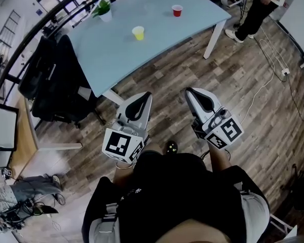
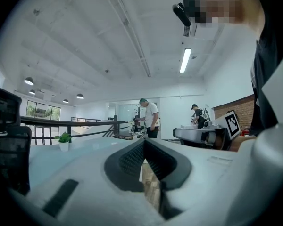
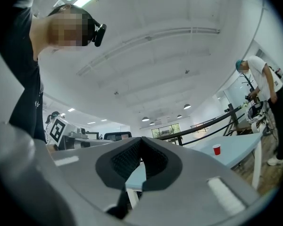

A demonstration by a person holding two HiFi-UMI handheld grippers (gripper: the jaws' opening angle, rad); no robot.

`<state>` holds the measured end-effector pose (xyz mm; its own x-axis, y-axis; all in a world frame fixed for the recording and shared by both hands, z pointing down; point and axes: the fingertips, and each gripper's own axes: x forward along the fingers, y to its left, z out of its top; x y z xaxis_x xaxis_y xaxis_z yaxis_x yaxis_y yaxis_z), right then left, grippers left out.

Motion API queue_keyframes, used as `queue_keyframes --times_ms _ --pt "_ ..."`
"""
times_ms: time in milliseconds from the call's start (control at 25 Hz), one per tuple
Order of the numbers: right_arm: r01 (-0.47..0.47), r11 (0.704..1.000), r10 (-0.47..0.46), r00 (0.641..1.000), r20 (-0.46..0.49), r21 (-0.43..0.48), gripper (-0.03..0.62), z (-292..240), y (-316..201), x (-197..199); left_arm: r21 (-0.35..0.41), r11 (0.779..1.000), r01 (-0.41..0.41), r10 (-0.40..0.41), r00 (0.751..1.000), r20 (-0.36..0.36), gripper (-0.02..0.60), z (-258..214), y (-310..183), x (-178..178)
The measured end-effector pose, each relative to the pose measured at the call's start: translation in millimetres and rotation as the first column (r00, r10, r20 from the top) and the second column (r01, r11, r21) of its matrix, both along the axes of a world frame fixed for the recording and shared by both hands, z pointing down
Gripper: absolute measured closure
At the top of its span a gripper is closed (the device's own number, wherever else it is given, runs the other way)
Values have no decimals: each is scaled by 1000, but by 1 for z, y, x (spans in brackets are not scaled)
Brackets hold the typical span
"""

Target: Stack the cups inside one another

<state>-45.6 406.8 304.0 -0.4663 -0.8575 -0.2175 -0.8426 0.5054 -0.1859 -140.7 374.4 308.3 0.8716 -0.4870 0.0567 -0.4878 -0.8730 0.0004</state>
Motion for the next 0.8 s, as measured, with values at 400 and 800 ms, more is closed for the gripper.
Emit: queue_keyframes --times_ms 400,800 --pt "-45 999 45 999 24 -20 592 9 -2 20 -24 999 -28 28 1000 -7 595 9 -13 15" --pt "-133 991 132 991 -34 -14 594 6 -44 55 -12 993 -114 113 993 -32 595 10 -64 53"
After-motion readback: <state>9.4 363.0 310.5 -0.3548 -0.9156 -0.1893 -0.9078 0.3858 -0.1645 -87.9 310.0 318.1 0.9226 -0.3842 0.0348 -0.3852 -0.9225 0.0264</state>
